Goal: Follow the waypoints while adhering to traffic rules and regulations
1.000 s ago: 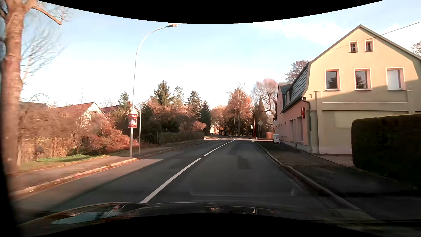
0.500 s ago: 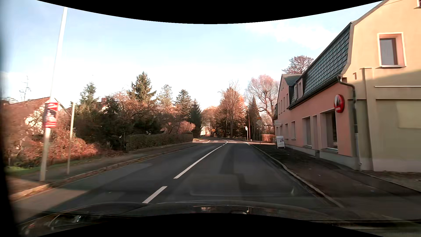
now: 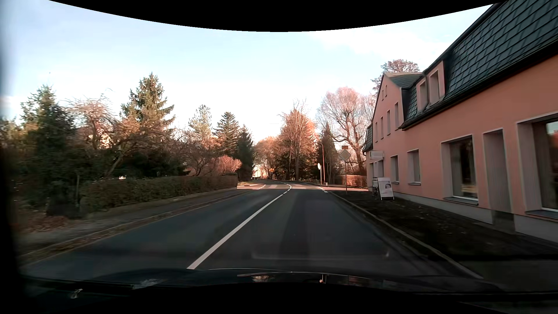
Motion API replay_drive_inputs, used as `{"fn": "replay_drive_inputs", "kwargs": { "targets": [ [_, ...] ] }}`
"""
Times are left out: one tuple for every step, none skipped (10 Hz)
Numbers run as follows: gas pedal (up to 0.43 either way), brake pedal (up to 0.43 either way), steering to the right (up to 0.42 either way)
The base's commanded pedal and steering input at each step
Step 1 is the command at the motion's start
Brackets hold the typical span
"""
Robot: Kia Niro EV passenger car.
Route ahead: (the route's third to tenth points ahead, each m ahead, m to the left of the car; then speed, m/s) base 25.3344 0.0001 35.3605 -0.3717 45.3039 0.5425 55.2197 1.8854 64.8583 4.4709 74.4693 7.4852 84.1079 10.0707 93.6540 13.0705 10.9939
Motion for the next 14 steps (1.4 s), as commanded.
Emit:
{"fn": "replay_drive_inputs", "kwargs": {
  "targets": [
    [0.15, 0.0, 0.029],
    [0.15, 0.0, 0.029],
    [0.15, 0.0, 0.027],
    [0.15, 0.0, 0.024],
    [0.15, 0.0, 0.022],
    [0.15, 0.0, 0.02],
    [0.15, 0.0, 0.018],
    [0.15, 0.0, 0.015],
    [0.15, 0.0, 0.012],
    [0.15, 0.0, 0.009],
    [0.15, 0.0, 0.006],
    [0.15, 0.0, 0.005],
    [0.15, 0.0, 0.003],
    [0.15, 0.0, -0.002]
  ]
}}
